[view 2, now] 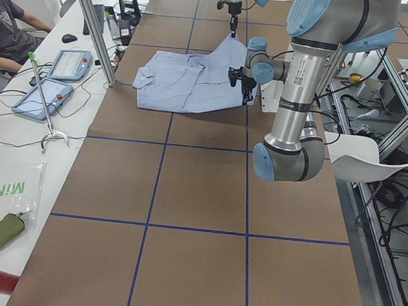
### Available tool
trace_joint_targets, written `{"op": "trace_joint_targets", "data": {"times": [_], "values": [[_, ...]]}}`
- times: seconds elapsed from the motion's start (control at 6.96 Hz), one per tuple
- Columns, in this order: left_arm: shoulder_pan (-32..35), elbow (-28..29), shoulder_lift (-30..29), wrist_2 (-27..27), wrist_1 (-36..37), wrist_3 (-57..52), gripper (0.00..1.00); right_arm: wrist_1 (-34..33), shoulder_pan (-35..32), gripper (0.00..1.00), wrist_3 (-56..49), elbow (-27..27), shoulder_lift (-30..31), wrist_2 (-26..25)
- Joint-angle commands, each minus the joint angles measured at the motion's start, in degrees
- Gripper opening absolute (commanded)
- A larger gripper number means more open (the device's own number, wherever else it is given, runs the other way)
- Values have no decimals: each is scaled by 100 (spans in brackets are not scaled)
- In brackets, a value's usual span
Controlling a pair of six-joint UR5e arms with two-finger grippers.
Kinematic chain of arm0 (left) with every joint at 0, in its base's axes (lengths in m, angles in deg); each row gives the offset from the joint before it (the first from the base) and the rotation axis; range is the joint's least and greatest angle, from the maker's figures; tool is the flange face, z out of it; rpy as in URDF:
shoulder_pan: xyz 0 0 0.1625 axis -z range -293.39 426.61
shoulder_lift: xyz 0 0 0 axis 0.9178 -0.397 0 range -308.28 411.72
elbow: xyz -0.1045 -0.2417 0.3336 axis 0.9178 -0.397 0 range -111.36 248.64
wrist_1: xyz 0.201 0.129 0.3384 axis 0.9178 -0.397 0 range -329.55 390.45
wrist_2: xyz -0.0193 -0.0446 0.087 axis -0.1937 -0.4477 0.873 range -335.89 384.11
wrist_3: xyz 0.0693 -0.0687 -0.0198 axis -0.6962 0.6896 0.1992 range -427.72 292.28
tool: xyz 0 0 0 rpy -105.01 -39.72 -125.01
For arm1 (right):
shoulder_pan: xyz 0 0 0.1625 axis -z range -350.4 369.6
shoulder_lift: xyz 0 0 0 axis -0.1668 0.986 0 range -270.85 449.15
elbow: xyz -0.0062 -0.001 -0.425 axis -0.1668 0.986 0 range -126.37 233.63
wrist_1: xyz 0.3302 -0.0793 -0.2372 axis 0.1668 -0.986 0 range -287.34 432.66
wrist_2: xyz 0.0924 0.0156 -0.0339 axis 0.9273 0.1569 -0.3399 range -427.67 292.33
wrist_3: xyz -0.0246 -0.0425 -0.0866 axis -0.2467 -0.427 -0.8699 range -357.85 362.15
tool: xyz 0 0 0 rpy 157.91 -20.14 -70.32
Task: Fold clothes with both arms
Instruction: 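Lift both hem corners and carry them toward the collar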
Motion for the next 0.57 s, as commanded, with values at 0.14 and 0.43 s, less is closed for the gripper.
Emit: {"op": "trace_joint_targets", "data": {"times": [0.14, 0.43], "values": [[292, -104, 33, -186, 105, -567, 0, -1, -309, 0, -33, 57, 39, 413], [495, -104, -11, -381, 79, -788, 0, 8, -309, 0, -33, 101, 21, 422]]}}
